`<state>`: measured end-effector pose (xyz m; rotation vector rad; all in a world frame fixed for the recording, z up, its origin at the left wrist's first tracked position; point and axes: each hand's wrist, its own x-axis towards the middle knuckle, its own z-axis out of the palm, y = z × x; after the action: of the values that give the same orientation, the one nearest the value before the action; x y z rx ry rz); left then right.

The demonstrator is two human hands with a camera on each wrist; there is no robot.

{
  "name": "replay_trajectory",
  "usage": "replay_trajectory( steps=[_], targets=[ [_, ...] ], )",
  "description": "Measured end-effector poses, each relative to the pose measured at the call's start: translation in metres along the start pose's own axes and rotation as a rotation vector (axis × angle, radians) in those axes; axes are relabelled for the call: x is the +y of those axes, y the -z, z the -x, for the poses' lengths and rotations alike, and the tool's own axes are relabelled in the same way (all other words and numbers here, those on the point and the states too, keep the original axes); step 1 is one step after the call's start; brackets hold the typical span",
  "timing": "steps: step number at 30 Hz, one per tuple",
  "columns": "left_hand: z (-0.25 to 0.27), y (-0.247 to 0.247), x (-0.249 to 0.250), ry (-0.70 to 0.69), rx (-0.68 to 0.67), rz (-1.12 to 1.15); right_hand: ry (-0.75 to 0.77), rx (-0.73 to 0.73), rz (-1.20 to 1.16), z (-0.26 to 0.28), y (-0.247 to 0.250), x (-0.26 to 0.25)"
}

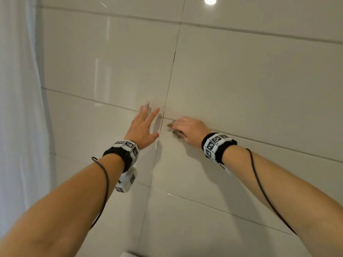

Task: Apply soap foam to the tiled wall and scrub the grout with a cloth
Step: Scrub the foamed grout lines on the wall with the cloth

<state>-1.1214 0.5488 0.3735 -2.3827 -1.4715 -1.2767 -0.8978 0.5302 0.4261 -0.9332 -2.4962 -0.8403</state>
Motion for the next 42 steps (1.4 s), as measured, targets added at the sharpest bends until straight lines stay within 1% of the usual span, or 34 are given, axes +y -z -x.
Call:
replay_trajectory(
  steps=[3,4,7,9,13,18,20,23,25,29,33,36,40,42],
  targets=[
    [0.012,-0.004,0.010,0.000,-0.035,0.019,0.024,-0.028,-0.008,0.035,-0.010,-0.003],
    [0.015,-0.006,0.013,0.002,-0.043,0.022,0.026,-0.015,-0.004,0.041,-0.010,-0.003],
    [0.032,-0.017,0.017,0.019,-0.070,0.029,-0.044,0.026,-0.009,0.053,-0.005,-0.003],
    [0.047,-0.026,0.015,0.034,-0.086,0.034,-0.068,0.058,-0.017,0.059,-0.012,-0.004],
    [0.081,-0.049,0.002,0.100,-0.138,0.023,-0.033,0.028,-0.044,0.083,-0.054,-0.017],
    [0.123,-0.078,-0.016,0.185,-0.232,0.001,0.016,-0.048,-0.130,0.133,-0.104,-0.043],
    [0.139,-0.088,-0.020,0.210,-0.274,0.009,-0.013,-0.104,-0.149,0.152,-0.122,-0.052],
    [0.159,-0.100,-0.025,0.227,-0.310,0.023,-0.071,-0.143,-0.157,0.171,-0.139,-0.066],
    [0.171,-0.109,-0.028,0.243,-0.336,0.041,-0.084,-0.125,-0.180,0.179,-0.145,-0.078],
    [0.189,-0.124,-0.030,0.256,-0.378,0.059,-0.063,-0.055,-0.194,0.194,-0.155,-0.096],
    [0.200,-0.139,-0.025,0.249,-0.404,0.074,-0.150,0.007,-0.203,0.218,-0.164,-0.108],
    [0.205,-0.150,-0.018,0.236,-0.407,0.097,-0.202,0.055,-0.194,0.242,-0.160,-0.115],
    [0.210,-0.167,-0.010,0.215,-0.417,0.118,-0.406,0.086,-0.199,0.279,-0.158,-0.105],
    [0.214,-0.175,-0.009,0.218,-0.432,0.134,-0.418,0.072,-0.177,0.293,-0.155,-0.100]
  ],
)
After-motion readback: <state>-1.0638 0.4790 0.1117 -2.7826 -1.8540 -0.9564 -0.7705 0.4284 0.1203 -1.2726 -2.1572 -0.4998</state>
